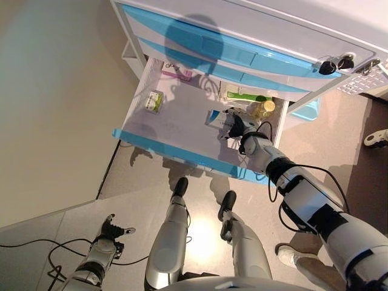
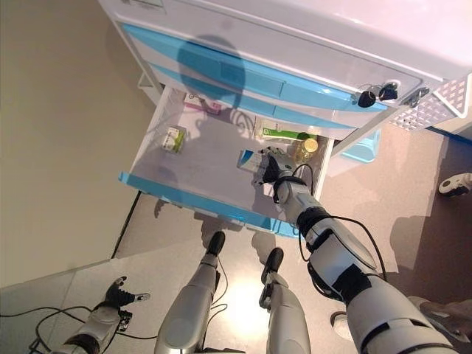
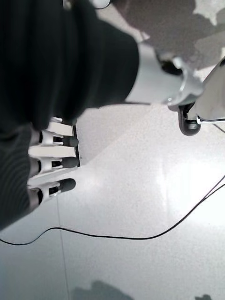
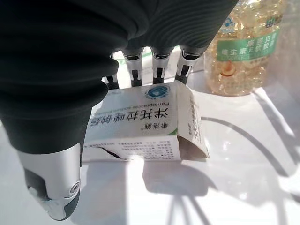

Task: Open the drawer and pick up the medicine

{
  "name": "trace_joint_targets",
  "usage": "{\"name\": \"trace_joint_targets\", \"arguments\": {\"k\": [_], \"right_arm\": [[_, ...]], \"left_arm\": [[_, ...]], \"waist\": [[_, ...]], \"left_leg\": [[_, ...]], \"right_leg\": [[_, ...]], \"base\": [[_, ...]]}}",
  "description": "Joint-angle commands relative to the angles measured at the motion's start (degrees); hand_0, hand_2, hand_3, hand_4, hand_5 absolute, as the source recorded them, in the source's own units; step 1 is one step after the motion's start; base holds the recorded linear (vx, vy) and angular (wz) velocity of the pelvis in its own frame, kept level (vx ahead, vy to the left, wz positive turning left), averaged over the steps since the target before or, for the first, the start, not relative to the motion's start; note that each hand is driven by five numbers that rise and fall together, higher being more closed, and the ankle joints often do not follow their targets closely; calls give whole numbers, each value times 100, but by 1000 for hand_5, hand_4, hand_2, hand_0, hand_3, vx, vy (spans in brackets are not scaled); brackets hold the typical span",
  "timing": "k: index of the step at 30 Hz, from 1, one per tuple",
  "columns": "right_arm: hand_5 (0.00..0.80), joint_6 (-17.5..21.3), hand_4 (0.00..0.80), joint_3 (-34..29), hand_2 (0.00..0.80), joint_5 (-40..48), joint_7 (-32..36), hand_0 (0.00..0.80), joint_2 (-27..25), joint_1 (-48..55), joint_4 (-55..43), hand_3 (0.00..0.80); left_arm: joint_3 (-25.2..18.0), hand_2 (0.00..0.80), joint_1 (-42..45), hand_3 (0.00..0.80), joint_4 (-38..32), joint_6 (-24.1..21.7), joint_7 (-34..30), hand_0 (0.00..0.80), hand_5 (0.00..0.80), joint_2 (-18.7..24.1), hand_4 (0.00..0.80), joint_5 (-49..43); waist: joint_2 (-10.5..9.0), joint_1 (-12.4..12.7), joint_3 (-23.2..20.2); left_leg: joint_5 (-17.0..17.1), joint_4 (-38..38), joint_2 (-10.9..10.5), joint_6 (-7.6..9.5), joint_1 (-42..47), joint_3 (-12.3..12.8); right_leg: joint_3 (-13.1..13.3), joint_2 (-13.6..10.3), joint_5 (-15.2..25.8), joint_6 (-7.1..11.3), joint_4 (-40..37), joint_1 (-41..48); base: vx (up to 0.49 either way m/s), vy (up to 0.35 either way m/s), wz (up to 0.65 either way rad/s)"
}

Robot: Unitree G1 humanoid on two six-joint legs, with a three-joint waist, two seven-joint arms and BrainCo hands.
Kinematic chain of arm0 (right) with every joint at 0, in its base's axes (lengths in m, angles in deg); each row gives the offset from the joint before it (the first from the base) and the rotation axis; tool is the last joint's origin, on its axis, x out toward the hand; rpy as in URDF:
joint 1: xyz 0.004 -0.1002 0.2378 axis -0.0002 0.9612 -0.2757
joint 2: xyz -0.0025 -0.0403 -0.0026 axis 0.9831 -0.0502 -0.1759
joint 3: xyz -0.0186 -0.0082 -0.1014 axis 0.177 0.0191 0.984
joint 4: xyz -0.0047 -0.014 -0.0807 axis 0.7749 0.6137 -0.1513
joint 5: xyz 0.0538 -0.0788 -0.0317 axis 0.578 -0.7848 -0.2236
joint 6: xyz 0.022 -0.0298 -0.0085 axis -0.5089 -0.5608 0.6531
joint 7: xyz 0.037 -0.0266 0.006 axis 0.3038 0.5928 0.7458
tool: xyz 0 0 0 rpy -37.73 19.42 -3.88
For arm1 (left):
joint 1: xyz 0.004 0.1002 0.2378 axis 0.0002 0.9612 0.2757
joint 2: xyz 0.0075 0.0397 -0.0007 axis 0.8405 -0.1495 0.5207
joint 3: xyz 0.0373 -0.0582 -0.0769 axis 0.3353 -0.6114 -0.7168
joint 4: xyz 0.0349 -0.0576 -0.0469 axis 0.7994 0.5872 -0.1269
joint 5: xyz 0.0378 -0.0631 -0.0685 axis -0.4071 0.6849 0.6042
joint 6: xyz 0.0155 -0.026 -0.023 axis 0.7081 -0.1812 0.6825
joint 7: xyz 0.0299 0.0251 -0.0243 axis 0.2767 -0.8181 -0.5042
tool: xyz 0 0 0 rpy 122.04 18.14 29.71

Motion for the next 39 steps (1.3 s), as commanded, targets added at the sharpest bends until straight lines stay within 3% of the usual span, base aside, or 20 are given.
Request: {"name": "trace_joint_targets", "arguments": {"k": [1, 11, 12, 13, 14, 39], "right_arm": [[0, 17, 0, -113, 0, -136, -79, 0, -90, -327, 75, 0], [0, -35, 0, -106, 0, -324, -125, 0, -34, -208, 198, 0], [486, -39, 486, -98, 486, -339, -126, 486, -26, -196, 199, 486], [696, -48, 696, -82, 696, -398, -118, 696, -2, -162, 190, 696], [800, -48, 800, -82, 800, -399, -118, 800, -2, -162, 190, 800], [800, 28, 800, -160, 800, -291, -111, 800, 4, 65, 61, 800]], "left_arm": [[67, 0, 33, 0, -49, -54, 155, 0, 0, 89, 0, 241], [71, 0, 68, 0, -61, -83, 169, 0, 0, 35, 0, 289], [67, 0, 74, 0, -53, -92, 172, 0, 0, 28, 0, 302], [57, 0, 72, 0, -29, -82, 176, 0, 0, 14, 0, 312], [57, 0, 72, 0, -29, -83, 176, 0, 0, 14, 0, 312], [-9, 0, 148, 0, 51, -83, 140, 0, 0, -29, 0, 292]], "waist": [[-43, 1, 127], [24, -30, 143], [22, -39, 145], [19, -46, 140], [19, -46, 139], [-2, -125, 58]], "left_leg": [[127, -60, -523, 441, -179, -19], [134, -57, -548, 442, -231, -1], [130, -53, -547, 442, -233, 3], [126, -55, -543, 442, -229, 10], [126, -55, -543, 442, -229, 10], [109, -59, -510, 435, -187, 42]], "right_leg": [[107, -37, -43, 249, 116, 31], [151, -59, -2, 257, 109, -38], [155, -59, -1, 257, 119, -50], [163, -57, 1, 254, 127, -51], [163, -57, 1, 254, 127, -51], [188, -57, -7, 254, 163, -62]], "base": [[0, 0, 0], [0, 3, 0], [0, 0, 0], [0, 0, 0], [0, 0, 0], [0, 0, 0]]}}
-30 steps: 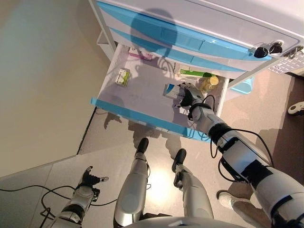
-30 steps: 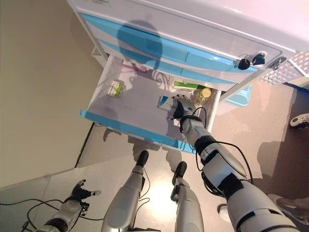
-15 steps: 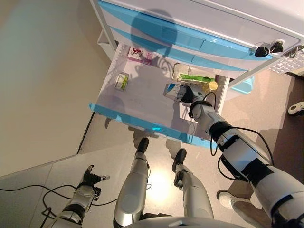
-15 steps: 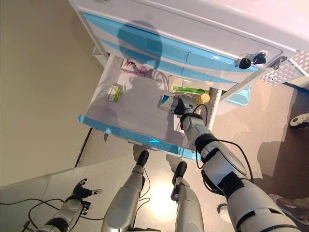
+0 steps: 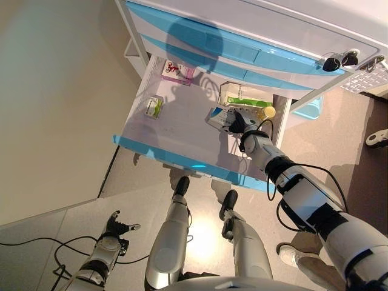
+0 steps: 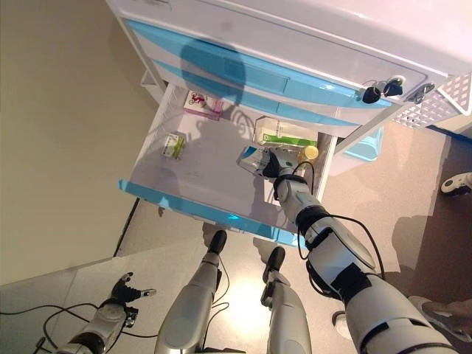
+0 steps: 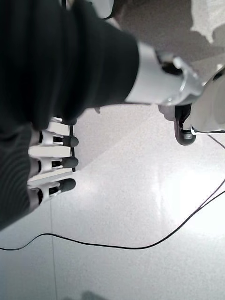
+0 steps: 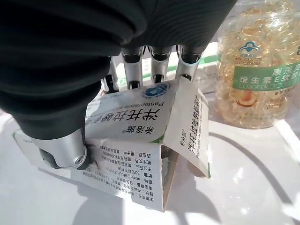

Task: Open the drawer and pick up the medicine

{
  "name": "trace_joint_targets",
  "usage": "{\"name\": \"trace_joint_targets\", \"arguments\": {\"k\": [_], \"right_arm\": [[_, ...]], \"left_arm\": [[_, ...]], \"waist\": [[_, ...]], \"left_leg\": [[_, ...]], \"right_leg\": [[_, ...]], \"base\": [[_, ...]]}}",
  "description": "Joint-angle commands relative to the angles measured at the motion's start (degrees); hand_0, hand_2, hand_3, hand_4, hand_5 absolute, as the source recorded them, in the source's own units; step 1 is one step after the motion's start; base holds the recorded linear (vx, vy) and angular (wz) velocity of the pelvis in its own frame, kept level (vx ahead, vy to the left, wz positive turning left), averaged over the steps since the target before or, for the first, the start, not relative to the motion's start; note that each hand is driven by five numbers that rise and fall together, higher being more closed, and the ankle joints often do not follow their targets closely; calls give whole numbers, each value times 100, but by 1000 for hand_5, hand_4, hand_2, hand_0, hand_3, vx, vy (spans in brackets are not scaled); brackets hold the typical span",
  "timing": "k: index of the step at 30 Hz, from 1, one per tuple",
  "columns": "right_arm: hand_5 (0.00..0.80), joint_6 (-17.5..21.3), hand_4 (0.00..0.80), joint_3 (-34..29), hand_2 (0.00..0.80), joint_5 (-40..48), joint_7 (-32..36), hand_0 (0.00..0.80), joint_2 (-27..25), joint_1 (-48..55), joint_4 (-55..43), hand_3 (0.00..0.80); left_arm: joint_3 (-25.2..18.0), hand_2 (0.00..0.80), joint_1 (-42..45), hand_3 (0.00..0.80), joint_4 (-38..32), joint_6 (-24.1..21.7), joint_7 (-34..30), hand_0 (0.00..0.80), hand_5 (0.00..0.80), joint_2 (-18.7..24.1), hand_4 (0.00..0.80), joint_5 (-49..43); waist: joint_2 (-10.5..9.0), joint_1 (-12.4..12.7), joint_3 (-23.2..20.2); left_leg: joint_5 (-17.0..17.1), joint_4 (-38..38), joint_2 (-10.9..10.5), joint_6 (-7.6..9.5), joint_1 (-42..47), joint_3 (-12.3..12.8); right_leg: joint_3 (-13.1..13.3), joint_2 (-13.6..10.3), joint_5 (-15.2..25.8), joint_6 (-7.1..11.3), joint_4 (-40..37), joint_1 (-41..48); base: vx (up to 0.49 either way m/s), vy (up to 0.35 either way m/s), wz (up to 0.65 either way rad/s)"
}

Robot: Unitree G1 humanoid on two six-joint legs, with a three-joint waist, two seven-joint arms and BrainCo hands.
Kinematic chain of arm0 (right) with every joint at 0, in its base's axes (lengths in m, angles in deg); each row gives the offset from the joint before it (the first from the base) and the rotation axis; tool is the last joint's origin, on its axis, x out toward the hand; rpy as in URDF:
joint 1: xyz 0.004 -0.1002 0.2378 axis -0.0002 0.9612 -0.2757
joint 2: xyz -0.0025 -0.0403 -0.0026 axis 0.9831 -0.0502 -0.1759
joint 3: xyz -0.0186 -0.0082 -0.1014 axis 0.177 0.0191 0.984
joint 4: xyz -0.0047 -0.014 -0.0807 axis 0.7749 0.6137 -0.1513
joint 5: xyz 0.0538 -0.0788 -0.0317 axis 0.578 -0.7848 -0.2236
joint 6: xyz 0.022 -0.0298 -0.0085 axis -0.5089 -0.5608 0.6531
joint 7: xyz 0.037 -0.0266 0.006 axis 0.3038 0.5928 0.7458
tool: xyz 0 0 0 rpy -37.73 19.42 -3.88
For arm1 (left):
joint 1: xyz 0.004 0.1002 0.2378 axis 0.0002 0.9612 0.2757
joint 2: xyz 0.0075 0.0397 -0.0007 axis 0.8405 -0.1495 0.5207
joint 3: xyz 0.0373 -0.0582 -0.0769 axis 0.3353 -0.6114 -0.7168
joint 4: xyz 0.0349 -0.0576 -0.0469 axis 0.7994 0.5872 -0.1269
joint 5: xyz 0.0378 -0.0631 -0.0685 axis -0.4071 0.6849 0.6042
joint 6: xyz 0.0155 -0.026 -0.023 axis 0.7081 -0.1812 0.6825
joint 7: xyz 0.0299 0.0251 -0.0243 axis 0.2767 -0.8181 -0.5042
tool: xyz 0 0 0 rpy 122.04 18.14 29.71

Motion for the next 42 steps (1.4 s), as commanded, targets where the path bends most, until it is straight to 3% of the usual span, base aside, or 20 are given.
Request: {"name": "trace_joint_targets", "arguments": {"k": [1, 10, 22, 27, 42], "right_arm": [[800, 77, 800, 6, 800, 91, 65, 800, -90, 147, -74, 800], [800, 153, 800, -66, 800, 270, 87, 800, -277, 429, -816, 800], [800, 276, 800, -241, 800, 385, 180, 800, -456, 1051, -1597, 800], [800, 339, 800, -282, 800, 351, 276, 800, -531, 1357, -1857, 800], [800, 483, 800, -765, 800, 169, 630, 800, -1131, 2367, -3099, 800]], "left_arm": [[-139, 0, 158, 0, 203, -23, 113, 0, 0, 31, 0, 67], [-263, 0, 174, 0, 182, -15, 113, 0, 0, 18, 0, 81], [-440, 0, 223, 0, 232, 33, 62, 0, 0, -17, 0, -53], [-541, 0, 323, 0, 443, 104, -15, 0, 0, -57, 0, -232], [-972, 0, 821, 0, 938, 295, -257, 0, 0, -153, 0, -856]], "waist": [[-2, -113, 44], [-69, -216, -43], [-180, -411, -478], [-236, -488, -787], [-163, -699, -1783]], "left_leg": [[86, -157, -458, 410, -106, 40], [57, -177, -421, 404, -6, 86], [-33, -301, -337, 398, 408, 209], [0, -588, -251, 393, 766, 284], [164, -1667, -43, 353, 2015, 535]], "right_leg": [[182, -12, -1, 248, 64, 12], [214, 5, -8, 251, 41, 121], [329, 39, 39, 288, -216, 547], [382, 66, 98, 345, -485, 898], [433, 182, 236, 448, -1246, 1813]], "base": [[0, 0, 0], [4, -1, -1], [25, 7, -9], [70, 9, -8], [89, 18, -12]]}}
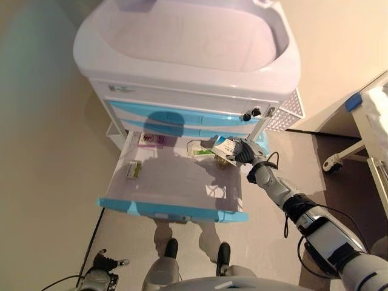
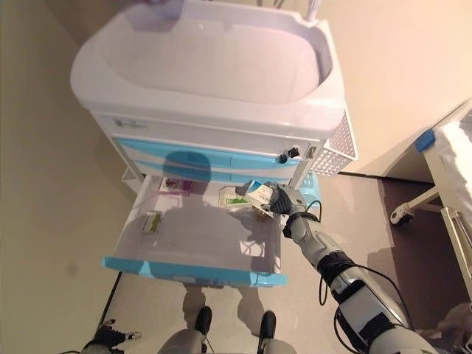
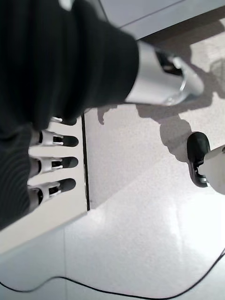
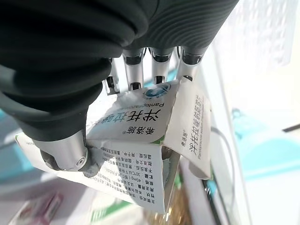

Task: Open the drawer and pick up the medicine

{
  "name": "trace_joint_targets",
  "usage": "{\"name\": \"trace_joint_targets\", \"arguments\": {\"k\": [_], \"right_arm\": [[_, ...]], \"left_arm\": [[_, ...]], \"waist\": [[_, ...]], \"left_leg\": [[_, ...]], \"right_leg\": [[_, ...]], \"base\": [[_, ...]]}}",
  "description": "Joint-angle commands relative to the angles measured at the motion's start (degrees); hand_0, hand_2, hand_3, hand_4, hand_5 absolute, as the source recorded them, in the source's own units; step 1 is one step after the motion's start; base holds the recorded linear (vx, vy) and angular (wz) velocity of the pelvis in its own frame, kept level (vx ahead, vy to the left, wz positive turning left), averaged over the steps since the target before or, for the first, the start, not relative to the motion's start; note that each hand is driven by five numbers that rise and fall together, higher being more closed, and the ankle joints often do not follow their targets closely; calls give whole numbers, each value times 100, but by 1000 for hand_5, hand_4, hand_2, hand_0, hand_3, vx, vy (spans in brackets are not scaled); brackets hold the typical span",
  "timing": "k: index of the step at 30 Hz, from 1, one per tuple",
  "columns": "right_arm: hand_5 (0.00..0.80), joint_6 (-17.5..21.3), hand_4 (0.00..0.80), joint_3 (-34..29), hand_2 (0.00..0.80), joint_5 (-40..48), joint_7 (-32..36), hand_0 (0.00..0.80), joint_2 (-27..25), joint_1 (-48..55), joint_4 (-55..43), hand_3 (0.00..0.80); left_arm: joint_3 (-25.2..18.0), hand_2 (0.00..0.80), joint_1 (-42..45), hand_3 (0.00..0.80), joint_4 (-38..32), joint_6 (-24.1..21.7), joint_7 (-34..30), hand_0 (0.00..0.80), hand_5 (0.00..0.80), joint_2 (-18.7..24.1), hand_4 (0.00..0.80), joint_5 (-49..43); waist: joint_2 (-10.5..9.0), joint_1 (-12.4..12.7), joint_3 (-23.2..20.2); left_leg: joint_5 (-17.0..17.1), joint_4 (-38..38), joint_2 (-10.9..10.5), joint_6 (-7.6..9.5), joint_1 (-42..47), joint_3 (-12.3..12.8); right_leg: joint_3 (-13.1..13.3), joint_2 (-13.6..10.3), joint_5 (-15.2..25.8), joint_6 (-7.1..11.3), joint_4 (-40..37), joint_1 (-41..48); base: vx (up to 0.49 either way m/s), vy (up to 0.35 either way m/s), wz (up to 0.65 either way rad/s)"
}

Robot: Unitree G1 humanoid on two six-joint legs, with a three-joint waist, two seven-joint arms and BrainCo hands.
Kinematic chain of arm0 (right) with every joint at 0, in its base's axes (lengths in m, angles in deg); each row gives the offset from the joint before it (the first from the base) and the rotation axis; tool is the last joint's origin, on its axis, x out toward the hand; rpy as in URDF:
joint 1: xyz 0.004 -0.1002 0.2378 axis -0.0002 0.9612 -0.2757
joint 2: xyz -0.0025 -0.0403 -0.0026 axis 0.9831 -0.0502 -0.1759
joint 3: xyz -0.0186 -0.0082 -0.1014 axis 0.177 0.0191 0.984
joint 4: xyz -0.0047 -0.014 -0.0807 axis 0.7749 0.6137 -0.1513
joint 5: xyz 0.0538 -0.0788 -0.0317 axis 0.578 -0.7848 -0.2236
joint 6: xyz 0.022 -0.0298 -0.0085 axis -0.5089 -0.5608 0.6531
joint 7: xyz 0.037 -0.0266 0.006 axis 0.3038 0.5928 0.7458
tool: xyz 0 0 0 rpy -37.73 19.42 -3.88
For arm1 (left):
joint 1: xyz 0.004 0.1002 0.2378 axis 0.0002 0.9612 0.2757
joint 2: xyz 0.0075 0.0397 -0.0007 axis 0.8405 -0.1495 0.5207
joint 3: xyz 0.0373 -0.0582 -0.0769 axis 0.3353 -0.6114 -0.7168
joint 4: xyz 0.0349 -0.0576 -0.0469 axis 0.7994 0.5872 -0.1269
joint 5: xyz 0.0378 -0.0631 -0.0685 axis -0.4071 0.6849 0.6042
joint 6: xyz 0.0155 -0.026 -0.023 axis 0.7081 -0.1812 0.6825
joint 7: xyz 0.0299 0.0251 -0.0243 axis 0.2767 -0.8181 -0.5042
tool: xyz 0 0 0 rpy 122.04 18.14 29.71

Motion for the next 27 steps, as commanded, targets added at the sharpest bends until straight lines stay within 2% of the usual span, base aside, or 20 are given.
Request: {"name": "trace_joint_targets", "arguments": {"k": [1, 14, 27], "right_arm": [[800, 253, 800, -272, 800, -74, 14, 800, -248, -79, -530, 800], [800, 390, 800, -1065, 800, -50, 233, 800, -758, 985, -1885, 800], [800, 536, 800, -1790, 800, 157, 181, 800, -895, 1736, -2990, 800]], "left_arm": [[-189, 0, -48, 0, 357, 56, -49, 0, 0, 13, 0, -293], [-432, 0, 209, 0, 327, 117, -157, 0, 0, -138, 0, -506], [-554, 0, 382, 0, 321, 186, -152, 0, 0, -282, 0, -657]], "waist": [[13, -79, -146], [117, -206, -591], [162, -285, -721]], "left_leg": [[183, -335, -158, 163, -121, -215], [83, -475, -104, 149, 367, -161], [37, -446, -83, 152, 510, -138]], "right_leg": [[-107, 107, -122, 308, 232, -33], [-128, 98, -268, 314, 183, 409], [-161, 91, -313, 298, 204, 536]], "base": [[68, 1, -8], [56, -1, -2], [15, -3, 0]]}}
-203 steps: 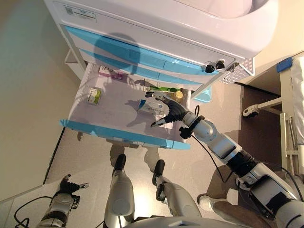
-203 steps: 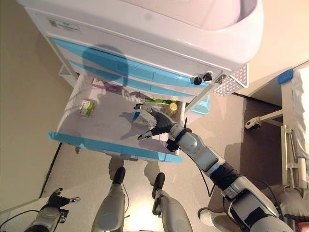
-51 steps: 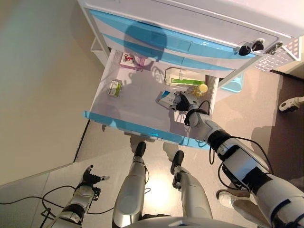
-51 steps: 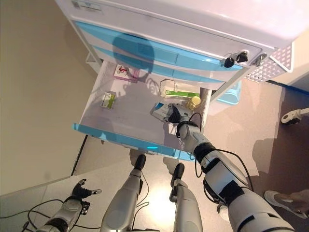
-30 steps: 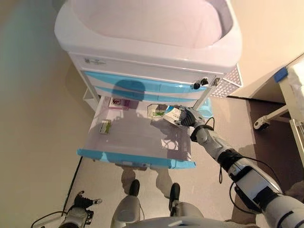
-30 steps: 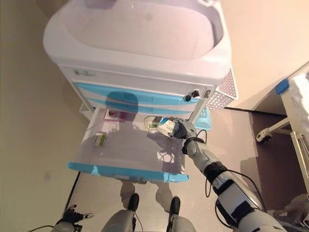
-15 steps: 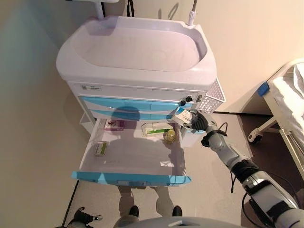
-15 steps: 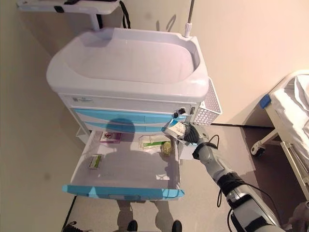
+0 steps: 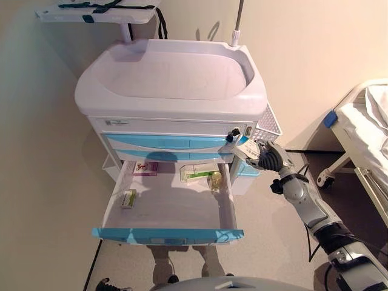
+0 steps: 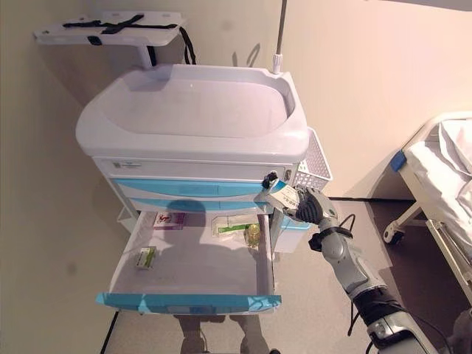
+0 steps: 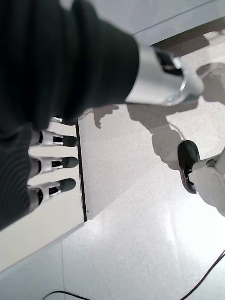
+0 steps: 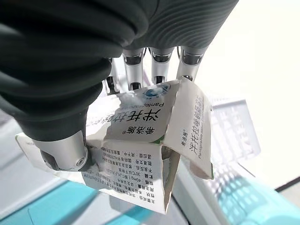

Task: Open the drawer and pick up the medicine

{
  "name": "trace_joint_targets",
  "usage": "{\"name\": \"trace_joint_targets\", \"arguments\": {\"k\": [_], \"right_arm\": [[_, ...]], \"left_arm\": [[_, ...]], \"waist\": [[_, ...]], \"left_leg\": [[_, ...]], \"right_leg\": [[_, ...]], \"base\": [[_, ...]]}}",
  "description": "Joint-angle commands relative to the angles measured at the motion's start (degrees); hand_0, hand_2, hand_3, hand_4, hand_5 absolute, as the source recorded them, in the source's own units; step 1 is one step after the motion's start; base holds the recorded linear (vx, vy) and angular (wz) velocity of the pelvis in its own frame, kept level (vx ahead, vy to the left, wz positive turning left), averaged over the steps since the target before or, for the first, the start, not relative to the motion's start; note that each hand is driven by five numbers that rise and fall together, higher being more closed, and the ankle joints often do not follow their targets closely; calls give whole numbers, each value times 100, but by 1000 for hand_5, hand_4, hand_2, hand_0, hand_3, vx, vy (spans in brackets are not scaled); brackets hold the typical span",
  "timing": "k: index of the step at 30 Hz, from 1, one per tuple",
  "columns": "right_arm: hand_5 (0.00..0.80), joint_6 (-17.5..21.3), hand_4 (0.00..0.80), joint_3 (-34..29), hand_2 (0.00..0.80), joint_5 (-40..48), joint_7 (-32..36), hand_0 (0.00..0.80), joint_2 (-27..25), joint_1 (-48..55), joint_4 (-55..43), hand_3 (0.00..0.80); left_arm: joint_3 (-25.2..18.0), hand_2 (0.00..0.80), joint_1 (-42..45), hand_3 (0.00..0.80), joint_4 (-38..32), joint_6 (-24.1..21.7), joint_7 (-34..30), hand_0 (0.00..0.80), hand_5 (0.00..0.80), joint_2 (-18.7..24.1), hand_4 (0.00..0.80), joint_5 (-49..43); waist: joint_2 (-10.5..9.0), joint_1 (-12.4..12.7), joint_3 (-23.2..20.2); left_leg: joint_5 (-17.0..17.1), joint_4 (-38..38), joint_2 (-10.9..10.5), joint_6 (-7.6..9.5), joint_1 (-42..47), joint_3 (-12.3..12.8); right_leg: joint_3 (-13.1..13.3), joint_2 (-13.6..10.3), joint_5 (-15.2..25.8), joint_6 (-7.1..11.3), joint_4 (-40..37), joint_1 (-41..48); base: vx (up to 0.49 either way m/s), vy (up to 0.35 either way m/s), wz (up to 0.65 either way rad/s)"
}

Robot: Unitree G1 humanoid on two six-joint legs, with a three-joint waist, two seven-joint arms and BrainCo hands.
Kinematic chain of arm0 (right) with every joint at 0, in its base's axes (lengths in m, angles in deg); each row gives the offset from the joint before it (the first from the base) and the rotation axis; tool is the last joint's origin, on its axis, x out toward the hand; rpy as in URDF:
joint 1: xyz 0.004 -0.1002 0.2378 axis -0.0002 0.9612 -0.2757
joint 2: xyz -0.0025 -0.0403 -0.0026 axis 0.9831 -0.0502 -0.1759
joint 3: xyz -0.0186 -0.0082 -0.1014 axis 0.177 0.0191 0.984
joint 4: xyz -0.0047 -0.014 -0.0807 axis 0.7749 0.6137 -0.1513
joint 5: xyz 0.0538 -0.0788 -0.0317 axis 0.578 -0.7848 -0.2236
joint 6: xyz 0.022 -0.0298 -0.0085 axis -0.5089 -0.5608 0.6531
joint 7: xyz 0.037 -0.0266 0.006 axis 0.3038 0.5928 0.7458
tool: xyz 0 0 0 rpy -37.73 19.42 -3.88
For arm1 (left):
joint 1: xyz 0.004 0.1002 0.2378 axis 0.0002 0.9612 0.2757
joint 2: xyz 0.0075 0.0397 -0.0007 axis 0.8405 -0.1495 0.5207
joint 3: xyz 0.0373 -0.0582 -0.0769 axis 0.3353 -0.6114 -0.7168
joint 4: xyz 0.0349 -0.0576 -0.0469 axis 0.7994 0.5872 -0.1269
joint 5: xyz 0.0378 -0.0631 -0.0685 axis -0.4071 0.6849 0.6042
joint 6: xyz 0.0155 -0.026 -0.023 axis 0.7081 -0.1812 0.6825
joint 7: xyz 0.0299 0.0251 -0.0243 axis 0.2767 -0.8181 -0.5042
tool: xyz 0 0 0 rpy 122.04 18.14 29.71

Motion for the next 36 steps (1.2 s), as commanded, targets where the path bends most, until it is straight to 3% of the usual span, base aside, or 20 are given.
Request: {"name": "trace_joint_targets", "arguments": {"k": [1, 21, 36], "right_arm": [[800, 313, 800, -292, 800, 197, -178, 800, -109, -78, -595, 800], [800, 314, 800, -633, 800, 534, -466, 800, -110, -346, -1028, 800], [800, 167, 800, -449, 800, 960, -867, 800, -172, -1673, -486, 800]], "left_arm": [[-93, 0, -199, 0, 292, -13, 48, 0, 0, 69, 0, -236], [-112, 0, -137, 0, 266, 62, 103, 0, 0, 70, 0, -287], [46, 0, -143, 0, 245, 102, 176, 0, 0, 121, 0, -135]], "waist": [[-93, 2, -165], [-147, 31, -141], [-233, 196, -125]], "left_leg": [[-57, 153, -211, 152, -328, -178], [-155, 129, -183, 166, -253, -184], [-182, 143, -197, 179, -249, -194]], "right_leg": [[-180, 24, -185, 265, 356, -65], [-185, 38, -289, 258, 351, -3], [-186, 45, -273, 257, 310, 26]], "base": [[0, 0, 0], [8, 0, 0], [7, 0, 0]]}}
